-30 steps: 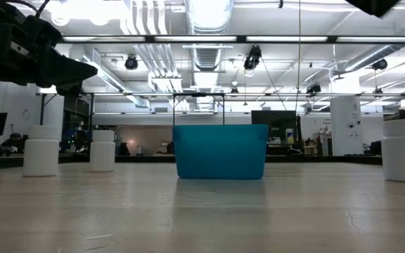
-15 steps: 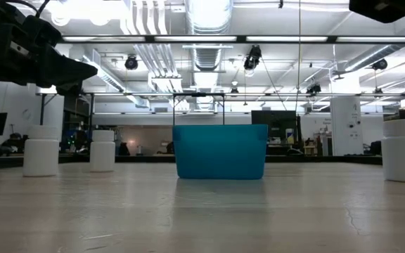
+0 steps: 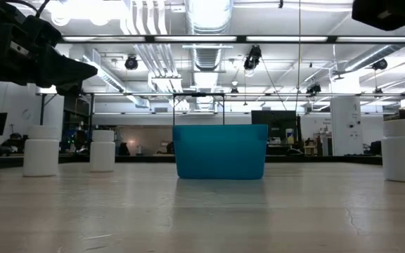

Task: Pick and place pill bottles into a basket
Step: Put the medicine bottle into the blue bin

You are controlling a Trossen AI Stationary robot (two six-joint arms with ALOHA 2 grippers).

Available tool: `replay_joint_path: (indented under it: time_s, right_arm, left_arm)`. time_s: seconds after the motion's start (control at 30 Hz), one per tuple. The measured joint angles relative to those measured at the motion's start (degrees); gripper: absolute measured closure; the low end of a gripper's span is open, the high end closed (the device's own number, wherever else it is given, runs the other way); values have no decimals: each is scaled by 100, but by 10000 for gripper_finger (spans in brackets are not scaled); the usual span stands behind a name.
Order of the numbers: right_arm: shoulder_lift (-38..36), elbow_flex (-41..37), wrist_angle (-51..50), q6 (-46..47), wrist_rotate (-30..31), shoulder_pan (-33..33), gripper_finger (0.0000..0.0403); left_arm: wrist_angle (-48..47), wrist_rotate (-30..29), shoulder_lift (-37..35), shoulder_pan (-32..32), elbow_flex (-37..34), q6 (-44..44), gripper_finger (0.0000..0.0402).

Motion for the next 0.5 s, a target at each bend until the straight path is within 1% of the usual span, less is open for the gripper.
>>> replay_joint_path:
  time_s: [0.2, 0.37, 0.5]
  right_arm:
    - [0, -204, 69, -16, -79, 0, 184]
    - [-1, -320, 411, -128, -78, 0, 184]
    - [-2, -369, 463, -183, -77, 0, 184]
  left_arm:
    - [0, 1, 0, 1, 0, 0, 394]
    - [0, 2, 0, -1, 0, 0, 394]
    - [0, 1, 0, 0, 0, 0, 394]
